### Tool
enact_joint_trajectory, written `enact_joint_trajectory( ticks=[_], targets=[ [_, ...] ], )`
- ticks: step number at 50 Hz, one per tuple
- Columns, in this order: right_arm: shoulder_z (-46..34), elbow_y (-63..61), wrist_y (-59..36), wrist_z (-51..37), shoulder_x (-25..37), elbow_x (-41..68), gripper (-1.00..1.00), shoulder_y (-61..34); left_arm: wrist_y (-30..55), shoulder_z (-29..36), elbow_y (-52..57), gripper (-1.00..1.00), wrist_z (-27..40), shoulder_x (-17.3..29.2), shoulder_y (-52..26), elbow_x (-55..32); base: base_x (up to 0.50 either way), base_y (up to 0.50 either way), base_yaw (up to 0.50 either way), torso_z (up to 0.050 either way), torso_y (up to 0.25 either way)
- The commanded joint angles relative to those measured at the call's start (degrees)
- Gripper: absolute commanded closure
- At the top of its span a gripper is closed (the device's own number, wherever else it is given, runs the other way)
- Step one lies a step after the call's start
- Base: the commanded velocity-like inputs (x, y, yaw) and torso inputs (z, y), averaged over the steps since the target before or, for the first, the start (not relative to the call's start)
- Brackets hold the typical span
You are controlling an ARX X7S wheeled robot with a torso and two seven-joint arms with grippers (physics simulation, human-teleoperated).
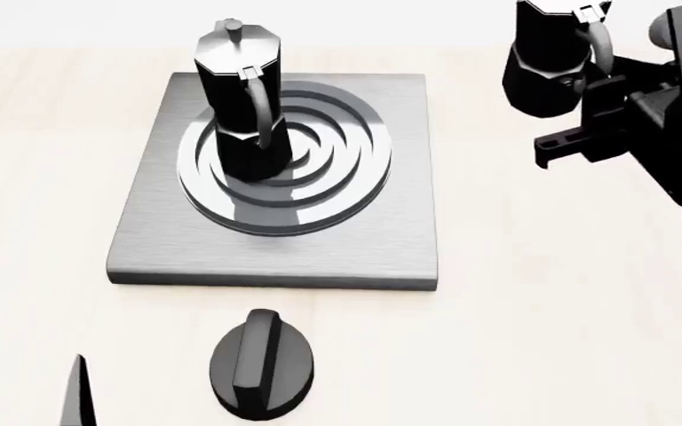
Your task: Put both moka pots on the stove.
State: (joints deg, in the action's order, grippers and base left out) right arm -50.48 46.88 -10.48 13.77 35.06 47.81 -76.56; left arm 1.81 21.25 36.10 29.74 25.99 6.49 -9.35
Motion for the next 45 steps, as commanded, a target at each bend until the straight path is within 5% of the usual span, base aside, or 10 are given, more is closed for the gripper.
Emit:
enact_joint_trajectory(
  ticks=[1,29,45],
  targets=[
    [0.02,3.6,0.96,2.33,-6.73,-3.21,1.0,-4.73,1.14,-0.15,1.35,-1.0,0.43,0.24,-0.05,-0.37,0.0,0.0,0.0,0.0,0.0],
    [0.69,27.13,12.18,9.04,-22.91,-5.79,1.0,-8.8,1.28,-0.25,1.81,-1.0,0.9,0.6,0.0,-0.83,0.0,0.0,0.0,0.0,0.001],
    [6.86,28.0,13.75,8.52,-26.03,-8.32,1.0,-6.52,-0.22,-0.63,0.49,-1.0,0.75,0.82,0.01,-1.33,0.0,0.0,0.0,0.001,0.001]
  ],
)
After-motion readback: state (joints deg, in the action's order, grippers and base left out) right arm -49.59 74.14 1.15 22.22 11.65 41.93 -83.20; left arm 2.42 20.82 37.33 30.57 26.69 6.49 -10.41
